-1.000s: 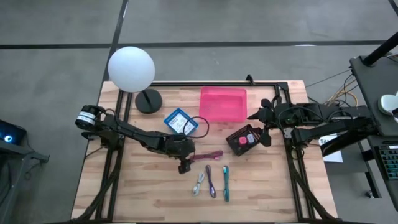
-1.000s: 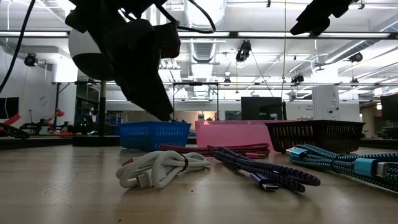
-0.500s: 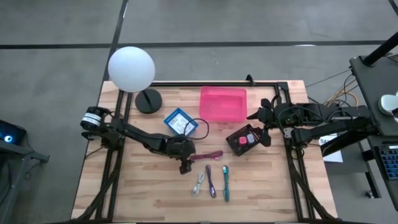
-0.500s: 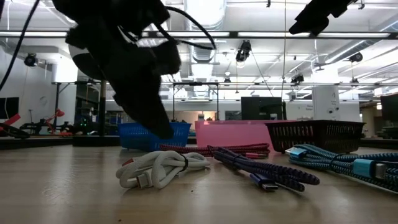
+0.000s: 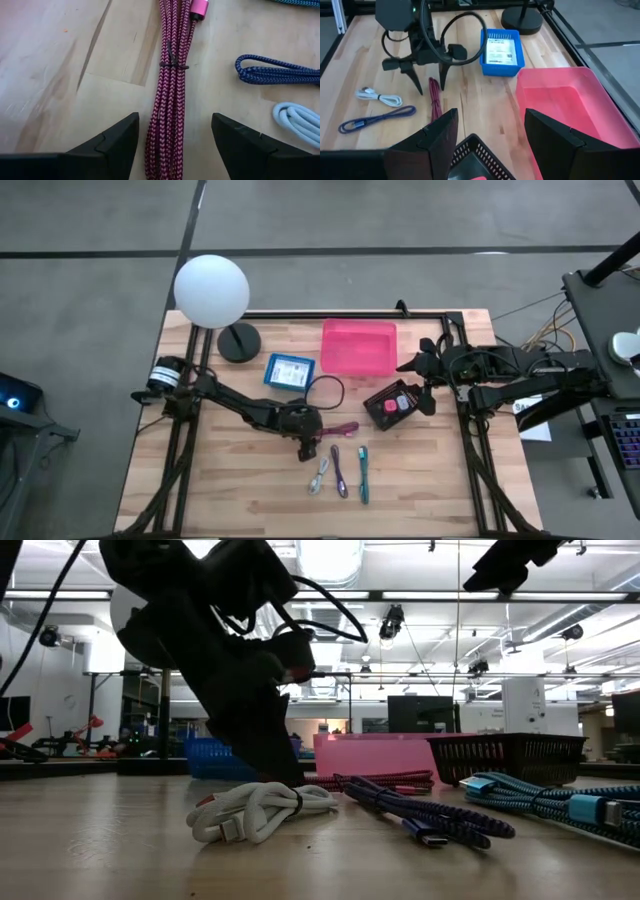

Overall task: Pick and place items into bin
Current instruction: Put the pink charger cable into the pink bin

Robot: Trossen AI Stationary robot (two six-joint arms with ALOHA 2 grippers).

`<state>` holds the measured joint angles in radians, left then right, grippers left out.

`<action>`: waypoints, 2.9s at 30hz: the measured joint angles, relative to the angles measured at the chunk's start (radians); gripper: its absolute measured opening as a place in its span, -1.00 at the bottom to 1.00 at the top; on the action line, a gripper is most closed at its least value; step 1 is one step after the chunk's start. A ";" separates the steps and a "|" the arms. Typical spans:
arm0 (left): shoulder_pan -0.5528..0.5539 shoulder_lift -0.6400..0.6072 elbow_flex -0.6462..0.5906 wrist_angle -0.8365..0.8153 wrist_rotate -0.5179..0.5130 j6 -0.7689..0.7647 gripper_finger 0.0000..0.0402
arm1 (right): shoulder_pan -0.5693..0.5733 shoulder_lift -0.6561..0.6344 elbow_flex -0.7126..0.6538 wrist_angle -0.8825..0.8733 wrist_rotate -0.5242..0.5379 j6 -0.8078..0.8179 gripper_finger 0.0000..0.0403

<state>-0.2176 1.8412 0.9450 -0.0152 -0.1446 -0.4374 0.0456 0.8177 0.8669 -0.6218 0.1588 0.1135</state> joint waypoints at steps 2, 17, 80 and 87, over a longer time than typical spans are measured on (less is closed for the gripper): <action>0.001 -0.006 0.000 -0.005 -0.002 0.001 0.05 | 0.000 0.000 0.000 -0.003 0.000 0.000 0.06; 0.000 -0.042 0.011 -0.030 0.050 -0.003 -0.94 | 0.000 -0.001 0.000 -0.002 0.000 -0.001 0.06; 0.012 -0.469 0.016 0.003 -0.048 0.297 -0.96 | 0.029 0.404 -0.003 0.541 -0.193 0.172 0.06; 0.015 -0.501 0.014 -0.101 -0.095 0.299 -0.96 | 0.031 0.325 -0.003 0.352 -0.209 0.173 0.06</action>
<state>-0.2024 1.3398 0.9588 -0.1162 -0.2395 -0.1386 0.0761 1.1424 0.8635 -0.2694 -0.0506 0.2867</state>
